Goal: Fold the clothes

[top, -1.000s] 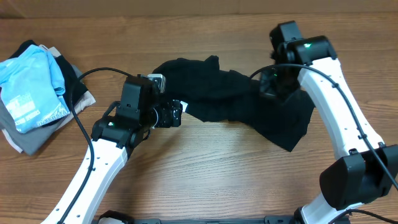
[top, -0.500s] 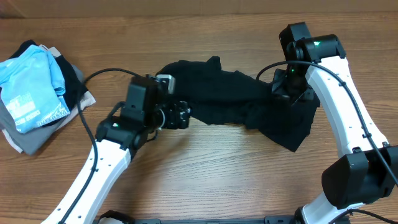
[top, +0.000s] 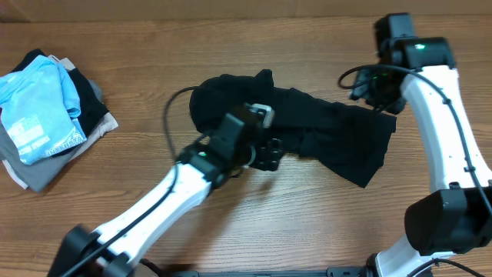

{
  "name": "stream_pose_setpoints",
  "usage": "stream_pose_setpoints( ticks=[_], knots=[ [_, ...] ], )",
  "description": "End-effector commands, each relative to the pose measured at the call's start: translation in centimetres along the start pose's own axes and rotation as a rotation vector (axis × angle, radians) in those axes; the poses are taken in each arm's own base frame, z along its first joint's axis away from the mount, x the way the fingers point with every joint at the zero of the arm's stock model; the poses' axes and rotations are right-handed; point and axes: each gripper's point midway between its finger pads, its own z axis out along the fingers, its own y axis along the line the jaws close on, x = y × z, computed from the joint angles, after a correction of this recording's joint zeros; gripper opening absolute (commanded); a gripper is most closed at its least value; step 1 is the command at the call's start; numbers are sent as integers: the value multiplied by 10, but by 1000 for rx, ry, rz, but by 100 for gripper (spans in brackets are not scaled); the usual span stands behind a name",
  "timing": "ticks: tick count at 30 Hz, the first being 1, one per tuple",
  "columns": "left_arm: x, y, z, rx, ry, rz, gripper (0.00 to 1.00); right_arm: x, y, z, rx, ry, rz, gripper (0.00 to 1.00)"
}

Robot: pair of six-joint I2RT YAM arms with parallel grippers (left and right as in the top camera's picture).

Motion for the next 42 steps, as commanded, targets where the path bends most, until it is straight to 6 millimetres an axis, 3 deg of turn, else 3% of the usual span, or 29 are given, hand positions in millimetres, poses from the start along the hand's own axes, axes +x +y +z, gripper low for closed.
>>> stream_pose_setpoints(
  ticks=[1, 5, 10, 17, 21, 34, 38, 42],
  knots=[
    [3, -32, 40, 75, -8, 37, 79, -15, -16, -32, -89, -58, 88, 61],
    [11, -42, 72, 105, -5, 67, 78, -11, -29, -31, -72, -31, 93, 61],
    [14, -41, 102, 97, 26, 71, 77, -10, -30, -31, -70, -25, 88, 61],
    [-5, -48, 124, 104, 12, 91, 73, -9, -30, -31, -68, -21, 86, 61],
    [-4, -48, 132, 104, 28, 89, 71, -9, -30, -31, -68, -22, 84, 61],
    [7, -63, 134, 182, 69, 90, 34, -9, -30, -31, -68, -22, 84, 62],
    [5, -73, 129, 261, 81, 88, 6, -9, -30, -31, -68, -22, 84, 62],
    [-6, -67, 123, 254, 60, 77, 4, -8, -30, -31, -67, -18, 84, 61]
  ],
)
